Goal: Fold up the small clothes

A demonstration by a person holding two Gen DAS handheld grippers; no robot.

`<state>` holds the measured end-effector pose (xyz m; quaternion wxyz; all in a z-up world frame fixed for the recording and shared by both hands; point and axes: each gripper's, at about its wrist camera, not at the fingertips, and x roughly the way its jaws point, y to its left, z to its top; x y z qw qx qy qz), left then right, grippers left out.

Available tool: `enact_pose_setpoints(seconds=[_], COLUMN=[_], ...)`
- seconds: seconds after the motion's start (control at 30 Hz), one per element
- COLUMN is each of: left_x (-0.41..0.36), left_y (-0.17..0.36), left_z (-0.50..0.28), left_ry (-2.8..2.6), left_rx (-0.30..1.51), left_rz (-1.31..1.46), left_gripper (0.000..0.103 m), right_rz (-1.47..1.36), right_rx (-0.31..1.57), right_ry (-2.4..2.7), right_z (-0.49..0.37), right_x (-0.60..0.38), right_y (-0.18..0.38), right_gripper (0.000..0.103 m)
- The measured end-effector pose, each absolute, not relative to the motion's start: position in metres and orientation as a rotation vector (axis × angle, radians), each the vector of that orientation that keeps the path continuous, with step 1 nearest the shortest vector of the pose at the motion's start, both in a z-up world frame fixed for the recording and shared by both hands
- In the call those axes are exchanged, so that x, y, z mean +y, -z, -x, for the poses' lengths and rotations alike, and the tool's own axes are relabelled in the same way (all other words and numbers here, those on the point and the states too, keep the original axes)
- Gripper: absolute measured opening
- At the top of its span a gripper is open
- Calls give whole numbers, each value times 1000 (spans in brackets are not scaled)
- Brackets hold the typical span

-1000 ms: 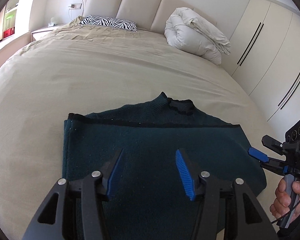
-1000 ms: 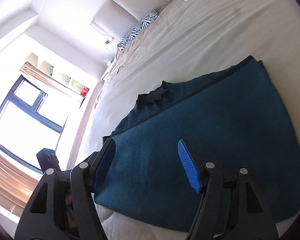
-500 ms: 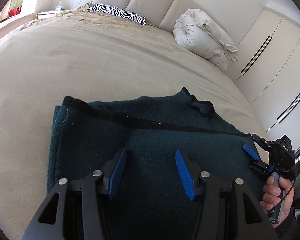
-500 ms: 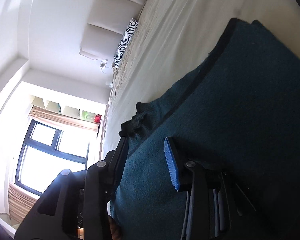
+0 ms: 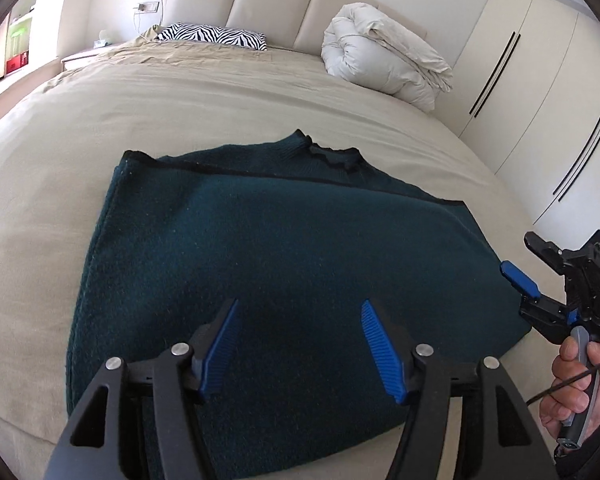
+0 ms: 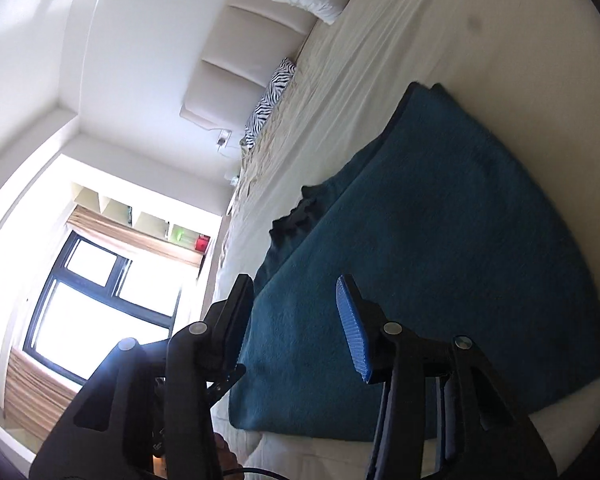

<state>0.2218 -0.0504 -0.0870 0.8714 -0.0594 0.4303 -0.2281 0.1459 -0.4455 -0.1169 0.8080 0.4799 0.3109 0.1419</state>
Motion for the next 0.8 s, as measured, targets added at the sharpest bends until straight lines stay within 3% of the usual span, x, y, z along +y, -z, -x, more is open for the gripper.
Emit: enact_pose_setpoints(seconds=[0.17, 0.23, 0.43, 0.63, 0.7, 0.8], left_x=[-56, -59, -55, -53, -52, -51], left_y=[111, 110, 113, 114, 113, 111], left_z=[-215, -214, -211, -210, -209, -210], left_ry=[450, 446, 450, 455, 455, 461], left_rx=[946, 950, 940, 938, 936, 937], left_rz=[64, 33, 38, 43, 43, 57], left_gripper=[65, 65, 65, 65, 65, 65], right_rz=[-929, -969, -1081, -1103, -1068, -1052], right_rx=[893, 870, 726, 603, 597, 594], right_ry=[-388, -376, -138, 71, 134, 116], right_z=[-157, -154, -111, -55, -42, -34], right_x=[-364, -374, -475, -545, -549, -542], right_y=[155, 164, 164, 148, 141, 132], right_gripper=[41, 35, 36, 39, 49, 49])
